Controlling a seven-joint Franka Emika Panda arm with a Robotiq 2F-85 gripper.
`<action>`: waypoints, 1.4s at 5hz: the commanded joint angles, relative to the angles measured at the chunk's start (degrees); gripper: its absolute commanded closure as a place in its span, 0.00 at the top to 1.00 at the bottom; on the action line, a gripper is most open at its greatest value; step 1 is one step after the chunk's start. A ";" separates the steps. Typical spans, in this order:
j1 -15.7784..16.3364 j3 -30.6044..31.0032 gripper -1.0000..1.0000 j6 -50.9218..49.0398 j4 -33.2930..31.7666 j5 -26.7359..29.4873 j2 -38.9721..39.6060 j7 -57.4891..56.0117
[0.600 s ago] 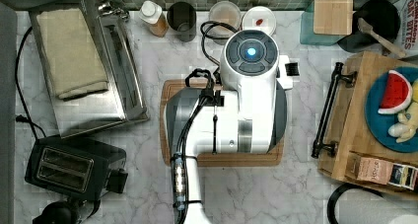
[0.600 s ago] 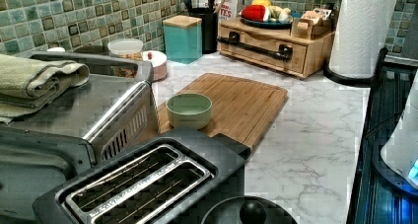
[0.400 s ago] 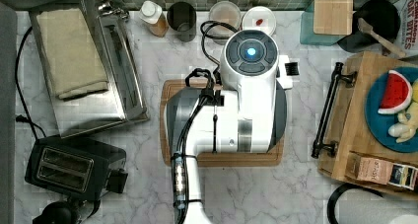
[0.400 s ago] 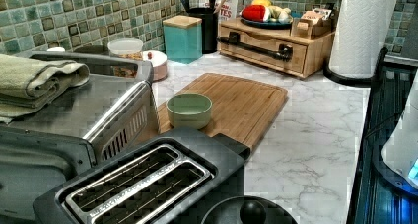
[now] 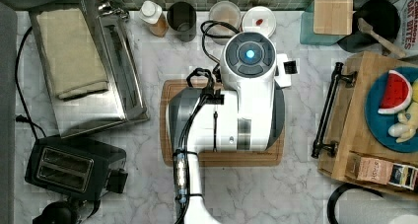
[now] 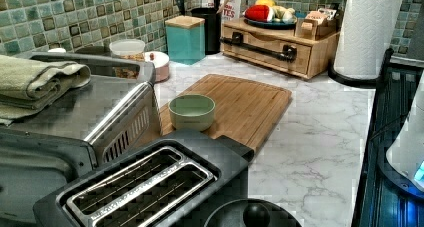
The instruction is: Open the drawer.
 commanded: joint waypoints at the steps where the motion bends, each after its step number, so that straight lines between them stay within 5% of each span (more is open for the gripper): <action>1: -4.65 -3.49 1.00 -2.05 -1.30 -2.52 0.91 -19.38; 5: -11.09 -8.69 1.00 12.42 -3.14 -0.42 5.62 -43.33; 7: -10.69 -8.38 1.00 18.81 -5.75 -4.70 6.34 -41.52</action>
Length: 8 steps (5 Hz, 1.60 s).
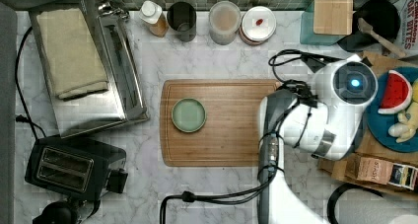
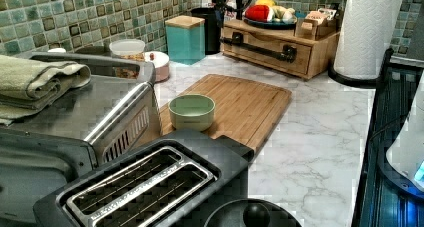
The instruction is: Open the drawer.
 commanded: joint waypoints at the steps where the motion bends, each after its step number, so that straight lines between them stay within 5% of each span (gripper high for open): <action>1: 1.24 0.28 1.00 3.99 -1.35 -4.39 1.85 1.37; 2: 0.82 0.96 1.00 4.94 -0.11 -3.51 4.07 0.75; 6: 6.05 -6.71 1.00 -1.11 6.41 -17.79 8.75 16.29; 8: 3.60 -6.02 1.00 7.37 2.36 -20.66 6.94 16.29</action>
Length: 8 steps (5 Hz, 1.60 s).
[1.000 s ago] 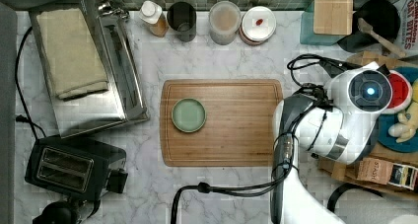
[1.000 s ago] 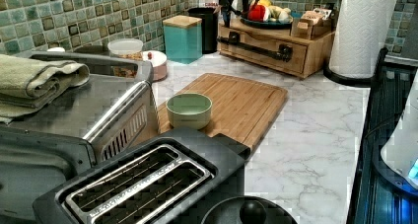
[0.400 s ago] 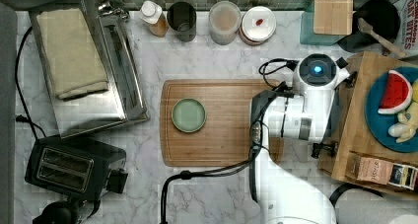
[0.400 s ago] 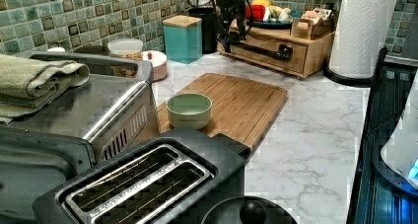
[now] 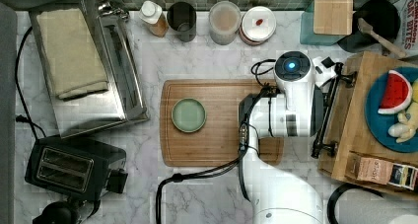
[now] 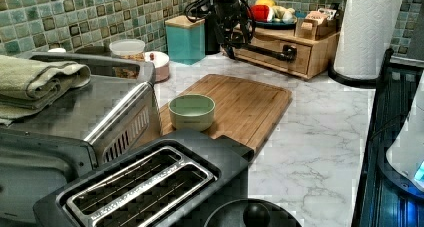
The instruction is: Open the drawer.
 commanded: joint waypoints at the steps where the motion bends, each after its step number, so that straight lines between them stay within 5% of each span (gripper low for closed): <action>1: -2.70 -4.09 1.00 5.18 4.67 -2.92 -1.69 2.02; 5: -5.98 -1.96 1.00 9.40 0.37 6.87 -0.40 -1.49; 8: -6.31 -1.08 1.00 9.28 0.43 5.98 2.37 0.15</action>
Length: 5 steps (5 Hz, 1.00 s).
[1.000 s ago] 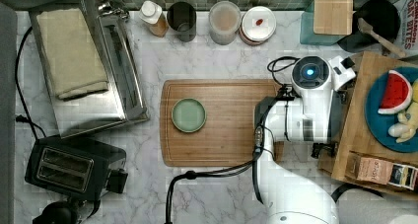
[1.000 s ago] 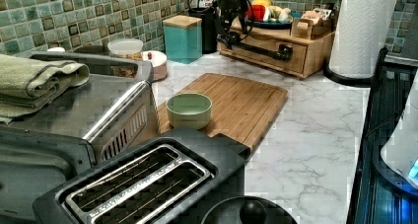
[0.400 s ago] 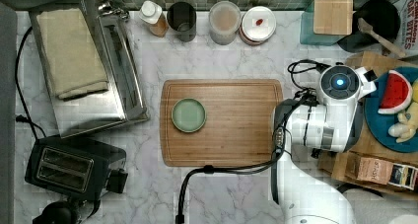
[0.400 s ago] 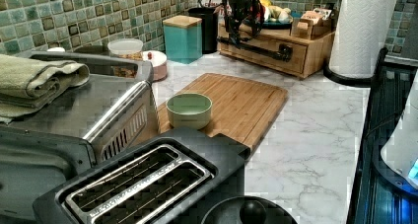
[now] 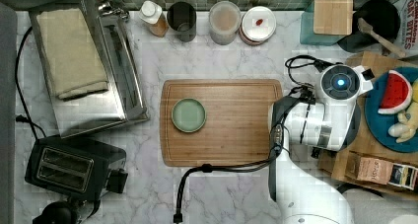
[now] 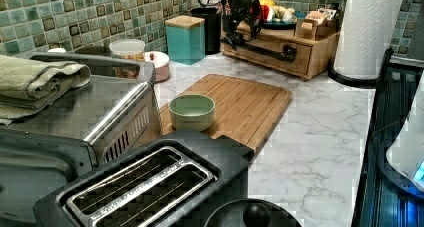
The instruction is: Open the drawer.
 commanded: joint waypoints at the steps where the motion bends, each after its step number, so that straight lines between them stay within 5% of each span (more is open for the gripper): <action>1: -1.39 0.22 1.00 -0.96 4.94 -1.45 6.67 -2.81; 3: -0.41 -1.93 1.00 -2.46 5.19 -5.00 8.39 -0.47; 5: 0.01 0.91 1.00 -1.07 1.52 0.05 6.98 1.98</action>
